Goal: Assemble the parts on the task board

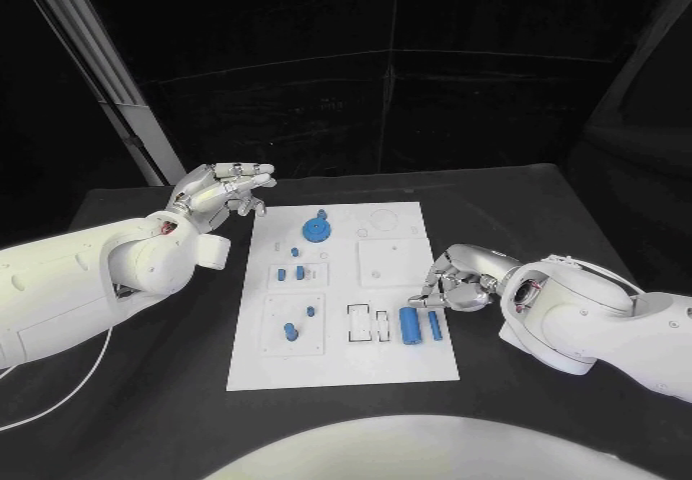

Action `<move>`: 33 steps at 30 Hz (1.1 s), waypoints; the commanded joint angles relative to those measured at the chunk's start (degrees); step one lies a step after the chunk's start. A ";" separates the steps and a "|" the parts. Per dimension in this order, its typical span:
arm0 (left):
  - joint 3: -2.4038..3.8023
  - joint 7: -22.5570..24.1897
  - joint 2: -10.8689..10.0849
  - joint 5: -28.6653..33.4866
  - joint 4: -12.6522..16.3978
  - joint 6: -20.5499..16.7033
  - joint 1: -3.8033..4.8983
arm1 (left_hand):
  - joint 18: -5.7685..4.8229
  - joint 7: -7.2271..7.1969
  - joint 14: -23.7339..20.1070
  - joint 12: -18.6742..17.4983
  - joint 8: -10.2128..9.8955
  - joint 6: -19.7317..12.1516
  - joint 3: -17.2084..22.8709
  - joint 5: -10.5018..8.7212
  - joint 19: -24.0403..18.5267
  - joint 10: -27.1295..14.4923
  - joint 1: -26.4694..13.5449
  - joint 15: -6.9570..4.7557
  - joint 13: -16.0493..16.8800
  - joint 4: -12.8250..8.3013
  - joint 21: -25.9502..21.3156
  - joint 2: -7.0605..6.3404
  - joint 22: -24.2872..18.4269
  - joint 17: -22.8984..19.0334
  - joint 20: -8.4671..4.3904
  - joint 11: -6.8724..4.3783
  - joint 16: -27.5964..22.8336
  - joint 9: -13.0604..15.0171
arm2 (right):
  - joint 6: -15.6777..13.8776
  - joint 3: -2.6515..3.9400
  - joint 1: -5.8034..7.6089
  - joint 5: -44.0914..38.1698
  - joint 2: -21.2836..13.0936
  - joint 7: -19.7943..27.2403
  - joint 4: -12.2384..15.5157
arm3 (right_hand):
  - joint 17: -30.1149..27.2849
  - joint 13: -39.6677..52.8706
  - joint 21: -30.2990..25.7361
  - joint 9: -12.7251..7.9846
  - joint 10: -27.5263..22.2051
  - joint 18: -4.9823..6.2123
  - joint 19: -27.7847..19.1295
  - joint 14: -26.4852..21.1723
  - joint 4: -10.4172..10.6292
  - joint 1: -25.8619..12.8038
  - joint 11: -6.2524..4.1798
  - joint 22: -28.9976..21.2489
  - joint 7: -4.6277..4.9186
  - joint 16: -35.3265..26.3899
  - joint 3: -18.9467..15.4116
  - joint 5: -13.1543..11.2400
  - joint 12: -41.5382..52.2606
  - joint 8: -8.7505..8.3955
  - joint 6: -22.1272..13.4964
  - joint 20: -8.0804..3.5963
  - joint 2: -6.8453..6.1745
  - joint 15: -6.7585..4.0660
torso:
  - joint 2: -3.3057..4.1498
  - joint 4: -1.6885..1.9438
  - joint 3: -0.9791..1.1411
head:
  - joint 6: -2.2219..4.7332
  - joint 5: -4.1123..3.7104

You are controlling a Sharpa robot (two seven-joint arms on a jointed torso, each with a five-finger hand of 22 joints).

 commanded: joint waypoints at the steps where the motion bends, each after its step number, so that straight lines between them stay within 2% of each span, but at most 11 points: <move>1: 0.00 0.25 -0.03 0.14 0.13 0.63 0.02 | 0.77 -0.20 -0.40 0.26 0.31 -0.38 -0.30 -0.18 -0.10 -0.41 0.01 0.03 -0.01 0.00 -0.37 0.27 -0.08 -0.08 0.13 -0.16 -0.21 -0.06 | 3.32 0.00 -0.08 -3.05 0.16 -3.86 0.30 | 1.95 2.46 0.21 0.36 1.05 -0.63 0.18 2.66 0.00 -0.77 0.07 0.05 -0.04 1.19 -0.58 -0.35 1.92 0.58 -0.74 0.08 0.06 -0.43 | 0.09 -0.01 -0.07 | -0.01 0.03; 3: -0.02 0.24 -0.01 0.14 0.08 0.64 0.01 | 0.77 -0.20 -0.40 0.26 0.31 -0.38 -0.30 -0.18 -0.10 -0.41 0.01 0.03 -0.01 0.00 -0.37 0.27 -0.08 -0.08 0.13 -0.16 -0.21 -0.06 | 3.78 0.00 -0.13 -3.23 0.42 -4.06 0.32 | 2.97 3.62 0.29 0.58 1.43 -0.65 0.24 2.81 -0.01 -0.76 0.07 0.18 -0.05 1.83 -0.78 -0.38 2.80 0.86 -0.96 0.08 0.09 -0.42 | 0.08 -0.11 -0.06 | -0.04 0.07; 5: -0.03 0.23 0.01 0.14 0.05 0.65 0.00 | 0.77 -0.20 -0.40 0.26 0.31 -0.38 -0.30 -0.18 -0.10 -0.41 0.01 0.03 -0.01 0.00 -0.37 0.27 -0.08 -0.08 0.13 -0.16 -0.21 -0.06 | 4.28 -0.02 -0.20 -3.61 0.61 -4.21 0.34 | 3.57 4.27 0.38 0.73 1.62 -0.68 0.31 2.88 -0.01 -0.75 0.07 0.32 -0.05 2.20 -0.89 -0.35 3.29 1.05 -1.09 0.08 0.15 -0.42 | 0.11 -0.10 -0.04 | -0.06 0.11; 10: -0.04 0.11 0.06 0.14 -0.05 0.69 -0.01 | 0.77 -0.20 -0.40 0.26 0.31 -0.38 -0.30 -0.18 -0.10 -0.41 0.01 0.03 -0.01 0.00 -0.37 0.27 -0.08 -0.08 0.13 -0.16 -0.21 -0.06 | 5.21 -0.07 -0.74 -5.37 0.94 -4.44 0.48 | 4.14 4.73 0.50 0.98 1.63 -0.72 0.40 2.93 -0.01 -0.71 0.07 0.53 -0.05 2.57 -1.11 -0.27 3.51 1.37 -1.33 0.09 0.10 -0.41 | 0.15 -0.05 -0.15 | -0.19 0.01; 15: -0.05 0.07 0.12 0.14 -0.13 0.76 -0.03 | 0.76 -0.19 -0.44 0.32 0.33 -0.40 -0.37 -0.18 -0.11 -0.46 -0.04 0.05 -0.01 0.02 -0.41 0.29 -0.11 -0.14 0.14 -0.15 -0.23 -0.05 | 6.02 -0.10 -1.18 -6.63 1.58 -4.60 0.18 | 4.48 5.27 0.56 1.14 1.75 -0.74 0.44 2.95 0.01 -0.77 0.07 0.64 -0.06 2.78 -1.23 -0.25 3.89 1.59 -1.38 0.10 0.09 -0.41 | 0.14 0.02 -0.09 | -0.26 0.07; 22: -0.06 0.05 0.07 0.14 -0.10 0.76 -0.04 | 0.76 -0.19 -0.44 0.32 0.33 -0.40 -0.37 -0.18 -0.11 -0.46 -0.04 0.05 -0.01 0.02 -0.41 0.29 -0.11 -0.14 0.14 -0.15 -0.23 -0.05 | 6.26 -0.12 -2.12 -7.39 2.93 -4.70 -0.31 | 4.70 5.70 0.63 1.28 1.84 -0.76 0.48 2.96 0.01 -0.78 0.06 0.76 -0.08 2.92 -1.29 -0.16 4.18 1.78 -1.41 0.10 0.17 -0.41 | 0.19 0.02 -0.14 | -0.24 0.15; 33: -0.06 0.04 0.04 0.14 -0.03 0.80 -0.04 | 0.76 -0.19 -0.44 0.32 0.33 -0.40 -0.37 -0.18 -0.11 -0.46 -0.04 0.05 -0.01 0.02 -0.41 0.29 -0.11 -0.14 0.14 -0.15 -0.23 -0.05 | 7.53 -0.11 -3.12 -10.28 5.64 -5.20 -2.05 | 5.40 8.28 0.81 1.94 2.44 -0.82 0.53 2.90 -0.12 0.15 0.05 1.06 -0.09 3.35 -1.31 0.93 6.00 2.62 -1.93 0.14 0.85 -0.38 | 0.23 -0.09 -0.18 | -0.46 0.40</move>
